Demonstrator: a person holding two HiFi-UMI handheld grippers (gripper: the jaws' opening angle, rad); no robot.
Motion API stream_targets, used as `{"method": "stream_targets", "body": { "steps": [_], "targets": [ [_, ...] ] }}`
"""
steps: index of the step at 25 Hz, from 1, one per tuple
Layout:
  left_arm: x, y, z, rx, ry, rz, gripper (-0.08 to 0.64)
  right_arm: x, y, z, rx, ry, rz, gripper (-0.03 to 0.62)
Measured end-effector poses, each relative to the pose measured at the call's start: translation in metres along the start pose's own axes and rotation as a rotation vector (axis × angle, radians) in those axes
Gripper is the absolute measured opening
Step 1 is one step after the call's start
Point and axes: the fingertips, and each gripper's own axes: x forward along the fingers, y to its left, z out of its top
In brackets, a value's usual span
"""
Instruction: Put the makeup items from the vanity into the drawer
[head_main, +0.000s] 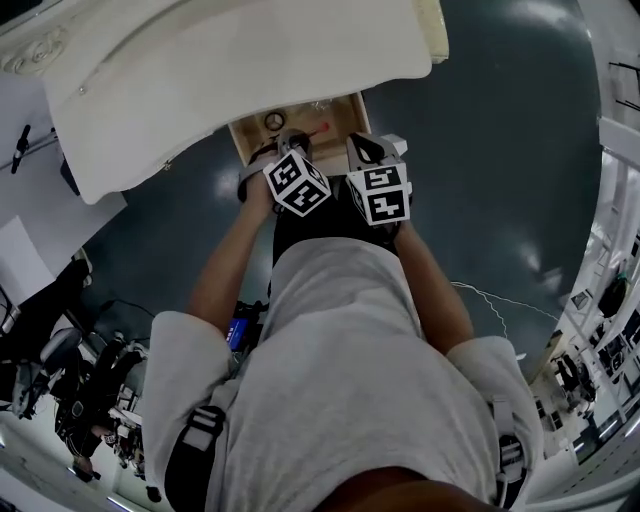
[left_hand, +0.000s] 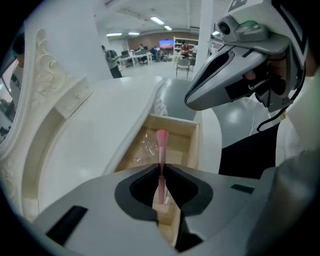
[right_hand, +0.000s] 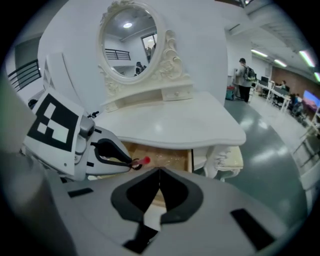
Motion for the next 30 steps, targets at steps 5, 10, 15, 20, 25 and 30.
{"method": "stream_targets", "body": {
  "steps": [5, 10, 15, 20, 25, 30],
  "targets": [
    [0.022, -0.004, 0.015, 0.073, 0.016, -0.017, 0.048, -0.008, -0.012, -0.009, 0.032, 0.002, -0.023, 0.015],
    [0.032, -0.014, 0.026, 0.128, 0.041, -0.033, 0.048, -0.029, -0.020, -0.017, 0.061, 0.007, -0.049, 0.015],
    [0.055, -0.016, 0.022, 0.187, 0.066, -0.047, 0.048, -0.027, -0.022, -0.022, 0.079, 0.024, -0.051, 0.015],
    [0.057, -0.028, 0.015, 0.178, 0.076, -0.084, 0.048, -0.043, -0.016, -0.027, 0.081, 0.036, -0.055, 0.015],
    [0.071, -0.025, 0.002, 0.225, 0.109, -0.077, 0.048, -0.050, -0.016, -0.027, 0.101, 0.033, -0.057, 0.015],
    [0.073, -0.026, 0.005, 0.218, 0.111, -0.085, 0.049, -0.054, -0.018, -0.027, 0.108, 0.042, -0.056, 0.015]
  ]
}}
